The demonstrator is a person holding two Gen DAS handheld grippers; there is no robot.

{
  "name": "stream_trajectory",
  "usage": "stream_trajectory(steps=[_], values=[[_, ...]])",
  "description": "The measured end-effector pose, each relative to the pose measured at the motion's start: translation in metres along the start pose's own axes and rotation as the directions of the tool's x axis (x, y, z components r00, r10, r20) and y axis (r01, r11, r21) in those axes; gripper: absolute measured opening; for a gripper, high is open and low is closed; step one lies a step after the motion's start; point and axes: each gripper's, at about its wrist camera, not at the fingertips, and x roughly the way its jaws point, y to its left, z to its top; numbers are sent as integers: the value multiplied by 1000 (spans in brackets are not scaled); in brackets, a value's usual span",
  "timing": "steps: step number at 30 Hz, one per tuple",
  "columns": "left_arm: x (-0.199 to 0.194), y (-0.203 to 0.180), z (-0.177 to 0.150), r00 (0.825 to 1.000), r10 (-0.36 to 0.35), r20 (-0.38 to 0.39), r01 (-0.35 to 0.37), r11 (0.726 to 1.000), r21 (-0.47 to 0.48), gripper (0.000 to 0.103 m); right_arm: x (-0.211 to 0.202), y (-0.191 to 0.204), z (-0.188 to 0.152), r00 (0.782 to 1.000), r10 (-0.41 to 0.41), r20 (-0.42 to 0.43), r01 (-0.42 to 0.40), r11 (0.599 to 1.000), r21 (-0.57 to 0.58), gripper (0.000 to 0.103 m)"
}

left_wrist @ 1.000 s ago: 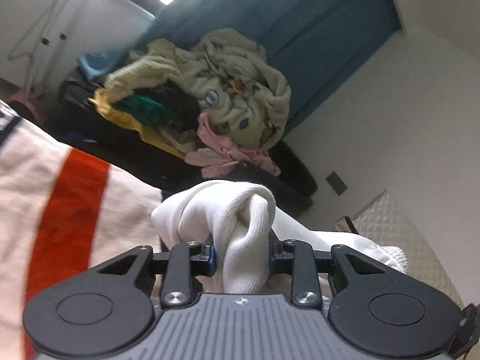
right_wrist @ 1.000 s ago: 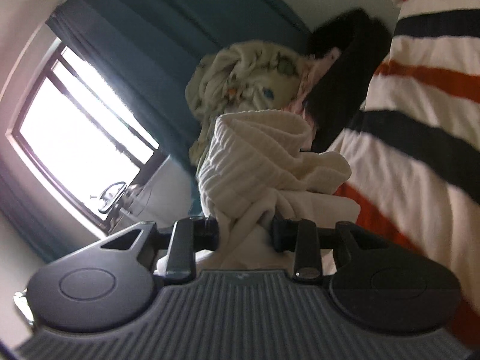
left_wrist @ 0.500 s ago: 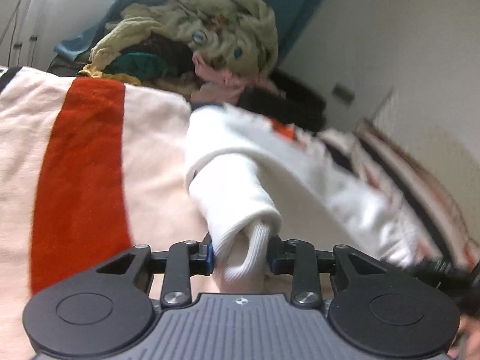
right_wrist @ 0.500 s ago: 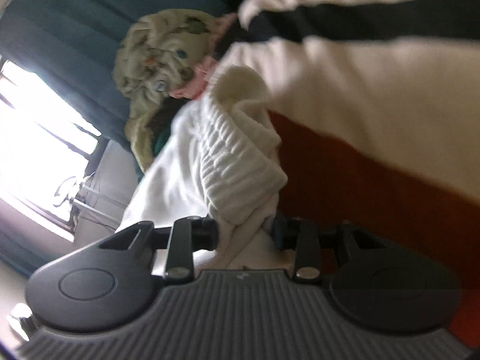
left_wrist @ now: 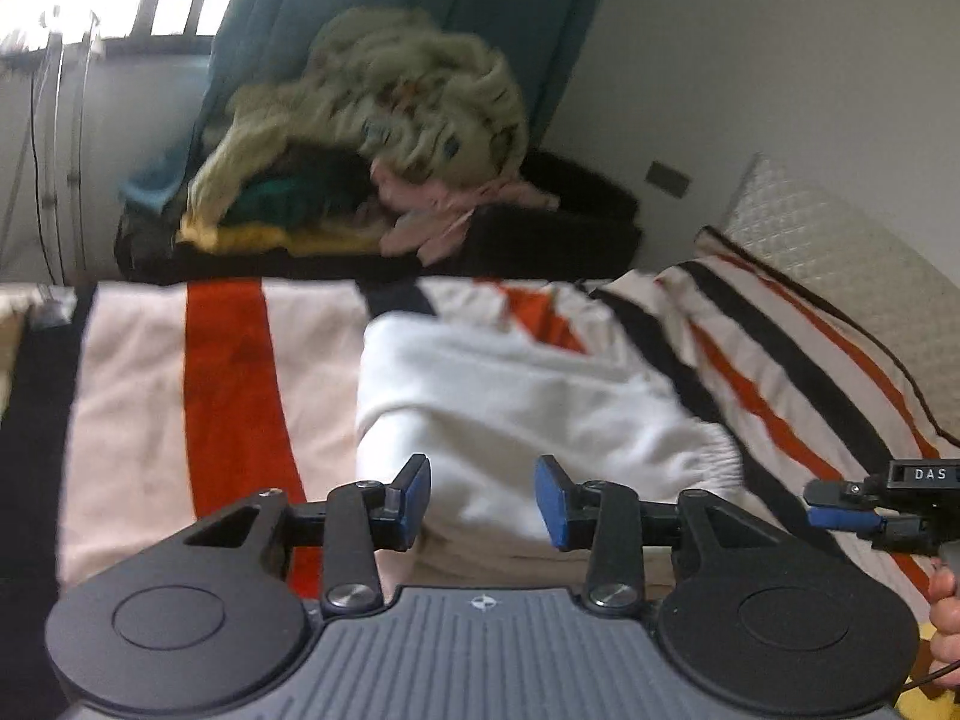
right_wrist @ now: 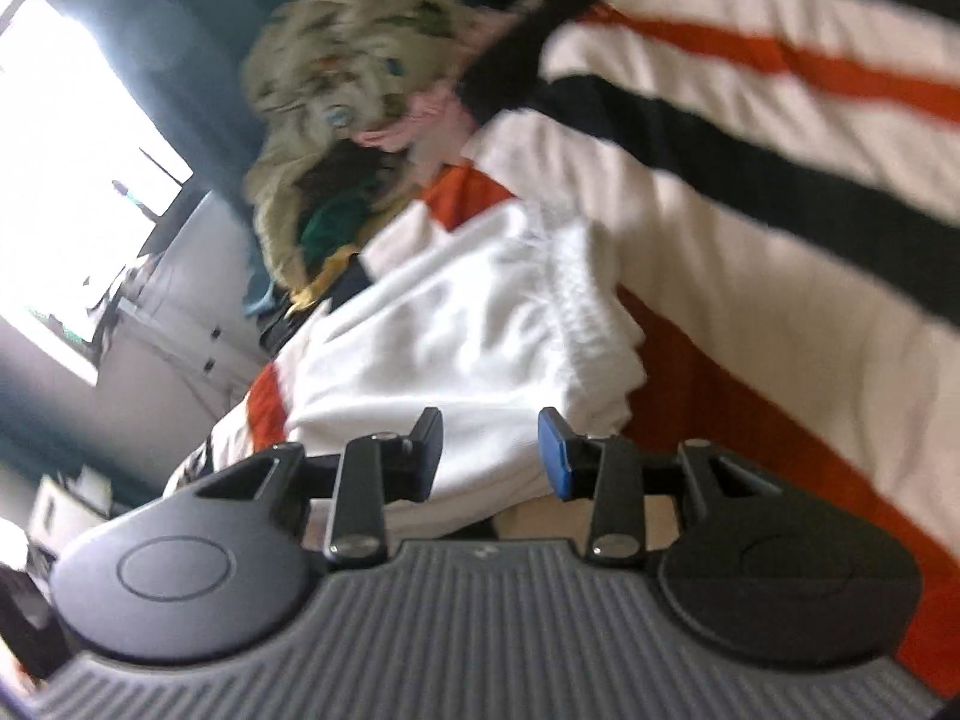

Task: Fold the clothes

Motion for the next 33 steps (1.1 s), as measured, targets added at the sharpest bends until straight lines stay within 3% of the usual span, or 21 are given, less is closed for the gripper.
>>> stream_trajectory(steps=[4,8,10,12,14,16,23,33], values=[[-68,-39,9,998,14,59,-18,998,63,50,-54,38,-6,998,43,43,-39,994,-102,39],[-137,-77,8,993,4,121,-18,994,109,70,-107,63,-12,994,75,82,-57,977,-204,39],[-165,-92,5,988,30,153,-51,990,131,78,-130,77,-18,991,85,99,-58,965,-254,40],[-191,-107,0,982,54,179,-82,985,151,89,-149,88,-27,989,98,112,-61,952,-299,50],[-215,-118,-8,978,41,205,-74,984,160,102,-168,97,-38,983,129,128,-79,937,-341,84],[-233,-125,-16,972,30,234,-69,984,162,103,-186,102,-52,973,165,161,-95,923,-373,87],[-276,-141,-50,952,18,307,-75,982,173,103,-206,103,-94,954,173,244,-56,905,-422,87],[-275,-114,-103,950,53,309,-99,986,133,103,-196,91,-148,925,153,348,24,891,-454,87]])
